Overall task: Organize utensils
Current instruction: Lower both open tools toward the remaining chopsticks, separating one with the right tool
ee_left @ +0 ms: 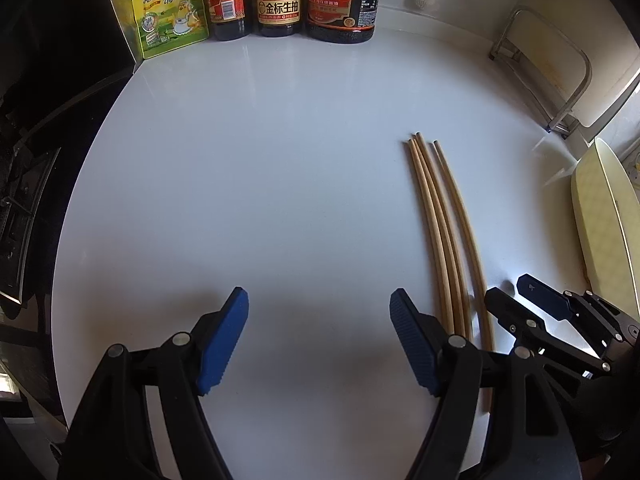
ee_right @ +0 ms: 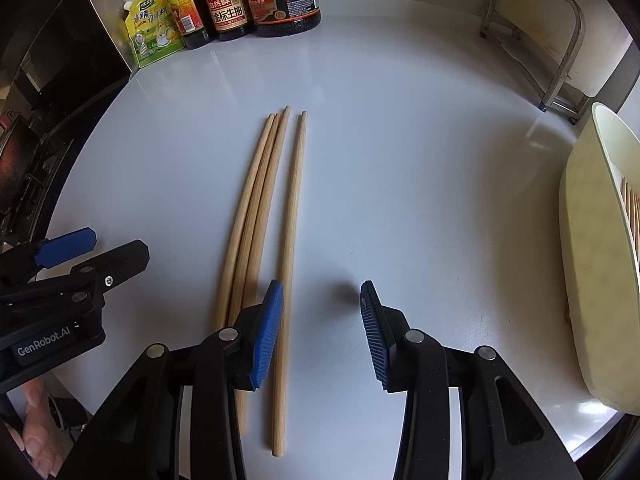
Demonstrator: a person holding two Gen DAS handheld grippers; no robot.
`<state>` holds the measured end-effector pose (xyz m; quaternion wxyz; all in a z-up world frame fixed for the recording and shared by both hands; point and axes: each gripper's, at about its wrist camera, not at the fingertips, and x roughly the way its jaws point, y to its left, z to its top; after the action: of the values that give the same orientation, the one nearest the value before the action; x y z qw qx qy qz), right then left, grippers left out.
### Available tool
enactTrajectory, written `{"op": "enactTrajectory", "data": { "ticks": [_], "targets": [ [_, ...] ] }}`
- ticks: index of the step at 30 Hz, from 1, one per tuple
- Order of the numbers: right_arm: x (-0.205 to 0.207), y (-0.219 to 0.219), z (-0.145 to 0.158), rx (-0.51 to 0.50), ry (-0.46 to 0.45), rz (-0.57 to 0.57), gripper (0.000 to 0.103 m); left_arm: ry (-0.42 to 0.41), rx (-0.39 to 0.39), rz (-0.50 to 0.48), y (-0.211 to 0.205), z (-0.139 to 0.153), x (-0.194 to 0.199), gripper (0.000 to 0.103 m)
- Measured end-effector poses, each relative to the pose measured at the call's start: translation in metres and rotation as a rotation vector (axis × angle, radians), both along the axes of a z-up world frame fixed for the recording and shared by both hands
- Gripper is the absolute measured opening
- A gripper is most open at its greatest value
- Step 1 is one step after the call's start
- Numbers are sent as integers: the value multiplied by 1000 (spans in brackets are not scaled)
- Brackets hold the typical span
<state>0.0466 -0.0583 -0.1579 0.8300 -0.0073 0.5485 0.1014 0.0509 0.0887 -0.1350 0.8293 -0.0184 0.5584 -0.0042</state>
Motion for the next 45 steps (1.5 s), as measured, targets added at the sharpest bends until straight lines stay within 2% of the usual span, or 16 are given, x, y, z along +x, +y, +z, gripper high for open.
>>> {"op": "enactTrajectory", "data": {
  "ticks": [8,18,27,45],
  "targets": [
    [2,-7,-4,-21,-6,-26,39,-16,-17,-37,-16,1,2,72],
    [-1,-41,-6,-15,-11,-81,39,-4,-49,-67,-40,-13,5,72],
    [-4,-53,-1,4,-30,-85,39,8,-35,-80,-50,-22,6,72],
    [-1,-42,-1,-11,-41,-39,43,5,39,-46,-35,-26,6,75]
  ]
}}
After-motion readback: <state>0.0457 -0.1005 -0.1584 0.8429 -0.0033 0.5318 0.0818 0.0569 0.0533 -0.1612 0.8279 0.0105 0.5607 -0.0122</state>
